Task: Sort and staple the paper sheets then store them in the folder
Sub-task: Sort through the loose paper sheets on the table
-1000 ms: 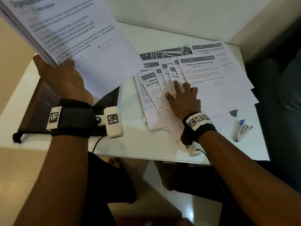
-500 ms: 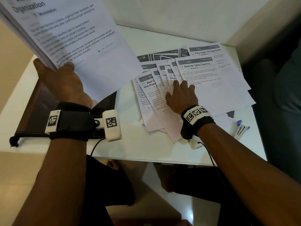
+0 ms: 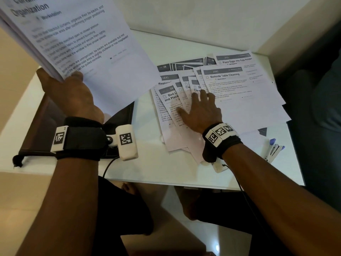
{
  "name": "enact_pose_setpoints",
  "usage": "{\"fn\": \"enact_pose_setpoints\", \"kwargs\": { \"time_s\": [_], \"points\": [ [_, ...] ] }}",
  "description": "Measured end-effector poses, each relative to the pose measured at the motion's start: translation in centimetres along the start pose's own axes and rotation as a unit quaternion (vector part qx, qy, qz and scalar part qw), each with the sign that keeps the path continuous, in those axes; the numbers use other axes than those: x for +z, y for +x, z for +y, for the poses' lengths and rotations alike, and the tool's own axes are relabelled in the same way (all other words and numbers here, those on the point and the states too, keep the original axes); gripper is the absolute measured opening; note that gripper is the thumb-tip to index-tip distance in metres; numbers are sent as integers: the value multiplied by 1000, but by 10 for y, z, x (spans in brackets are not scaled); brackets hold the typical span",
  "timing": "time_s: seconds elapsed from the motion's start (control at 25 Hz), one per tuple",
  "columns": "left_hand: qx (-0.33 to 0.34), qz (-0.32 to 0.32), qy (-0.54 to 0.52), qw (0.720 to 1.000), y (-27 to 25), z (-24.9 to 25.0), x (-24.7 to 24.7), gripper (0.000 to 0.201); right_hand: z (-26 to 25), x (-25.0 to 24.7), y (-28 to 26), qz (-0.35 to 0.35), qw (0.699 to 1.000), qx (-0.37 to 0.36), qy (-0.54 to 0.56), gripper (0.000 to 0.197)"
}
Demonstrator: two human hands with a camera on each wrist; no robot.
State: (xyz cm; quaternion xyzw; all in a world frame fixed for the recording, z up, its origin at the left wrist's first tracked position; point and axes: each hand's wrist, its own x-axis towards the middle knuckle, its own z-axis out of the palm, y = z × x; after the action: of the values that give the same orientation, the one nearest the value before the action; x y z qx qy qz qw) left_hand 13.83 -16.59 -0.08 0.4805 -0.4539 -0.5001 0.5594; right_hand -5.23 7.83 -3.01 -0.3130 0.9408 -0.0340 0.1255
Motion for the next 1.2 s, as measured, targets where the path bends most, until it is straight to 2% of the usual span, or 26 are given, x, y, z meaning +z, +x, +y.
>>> {"fn": "enact_pose_setpoints", "kwargs": {
  "time_s": [0.08, 0.12, 0.2, 0.32, 0.48, 0.6, 0.68, 0.76, 0.84, 0.88, 0.96, 1.04, 1.12, 1.2],
  "points": [
    [-15, -8, -65, 998, -2, 4, -1, 42, -15, 11, -4, -96, 994, 7, 57, 128],
    [-18, -1, -82, 996, -3, 5, 0, 45, -21, 20, -9, -122, 990, 3, 68, 137],
    [-33, 5, -83, 996, -4, 7, 0, 52, -28, 32, -14, -124, 990, -10, 66, 139],
    [-48, 12, -71, 996, -8, 13, 0, 52, -22, 37, -16, -112, 992, -39, 48, 115],
    [-37, 8, -63, 997, -12, 15, 1, 47, -19, 40, -19, -63, 995, -61, 45, 72],
    [-23, 3, -63, 998, -14, 16, 0, 44, -9, 31, -14, 2, 992, -44, 119, 51],
    [-28, 6, -63, 998, -15, 17, 2, 45, 1, 21, -11, 83, 969, 2, 232, 45],
    [-20, 6, -64, 998, -13, 16, 3, 45, 10, 10, -11, 153, 930, 77, 326, 42],
    [-16, 3, -56, 998, -12, 16, 3, 44, 17, 2, -13, 176, 904, 124, 368, 40],
    [-17, 0, -54, 998, -11, 15, 2, 44, 19, 1, -14, 172, 900, 125, 381, 38],
    [-22, 2, -56, 998, -13, 13, 3, 44, 19, 3, -14, 135, 904, 83, 397, 31],
    [-21, 3, -62, 998, -9, 8, 2, 49, 17, 11, -8, 91, 938, 2, 334, 29],
    [-37, -1, -54, 998, -7, 5, 1, 52, 13, 9, 11, 53, 972, -79, 214, 42],
    [-35, -2, -50, 998, -12, 4, 4, 52, 2, 0, 40, -2, 985, -123, 122, 65]
  ]
}}
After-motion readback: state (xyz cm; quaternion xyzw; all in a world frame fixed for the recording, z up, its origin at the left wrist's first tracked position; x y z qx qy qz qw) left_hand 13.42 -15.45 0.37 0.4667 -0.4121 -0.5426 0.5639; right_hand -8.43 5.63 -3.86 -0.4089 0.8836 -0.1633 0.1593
